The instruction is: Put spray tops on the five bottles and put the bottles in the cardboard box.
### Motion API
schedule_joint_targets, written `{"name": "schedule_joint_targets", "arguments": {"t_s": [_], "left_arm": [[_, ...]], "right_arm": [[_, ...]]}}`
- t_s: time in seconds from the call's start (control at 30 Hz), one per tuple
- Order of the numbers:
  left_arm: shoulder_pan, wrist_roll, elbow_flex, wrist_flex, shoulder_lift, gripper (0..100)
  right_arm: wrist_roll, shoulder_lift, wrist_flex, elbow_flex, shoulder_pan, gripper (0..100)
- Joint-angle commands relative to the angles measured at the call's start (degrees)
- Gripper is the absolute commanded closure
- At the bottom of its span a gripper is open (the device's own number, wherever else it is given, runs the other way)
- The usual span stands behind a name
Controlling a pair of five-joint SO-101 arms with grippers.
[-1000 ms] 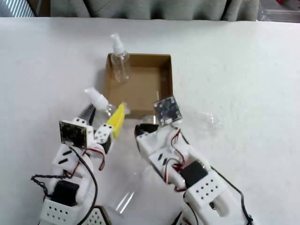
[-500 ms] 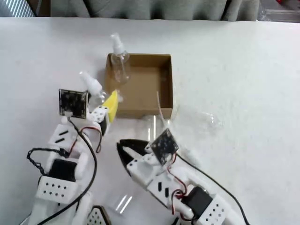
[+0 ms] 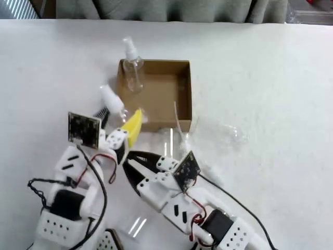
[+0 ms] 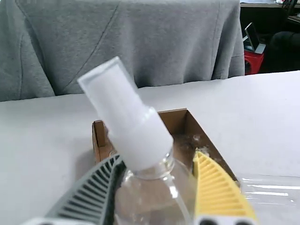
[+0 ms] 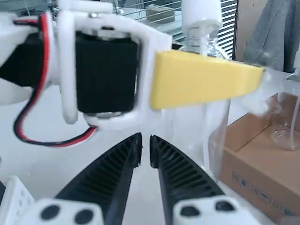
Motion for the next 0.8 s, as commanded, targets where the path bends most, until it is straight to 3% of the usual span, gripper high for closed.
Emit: {"name": "schedule_joint_targets", "arguments": {"t_s": [0.0,0.13,0.4,0.77], "left_arm": [[1.36,0.70,-3.78,1.14,-4.88,98],[1.36,0.88,-3.96,2.46,-8.13,98],[5.23,0.88,-9.85,14.07,-12.79,98],[7.78,0.62,-10.90,18.73,-17.19,98]], "right_arm": [[0.62,-0.57,-1.36,0.70,-0.48,98.3],[0.62,-0.57,-1.27,0.70,-0.48,98.3],[0.62,-0.57,-1.19,0.70,-0.40,98.3],[0.70,-0.57,-1.19,0.70,-0.04,98.3]]}}
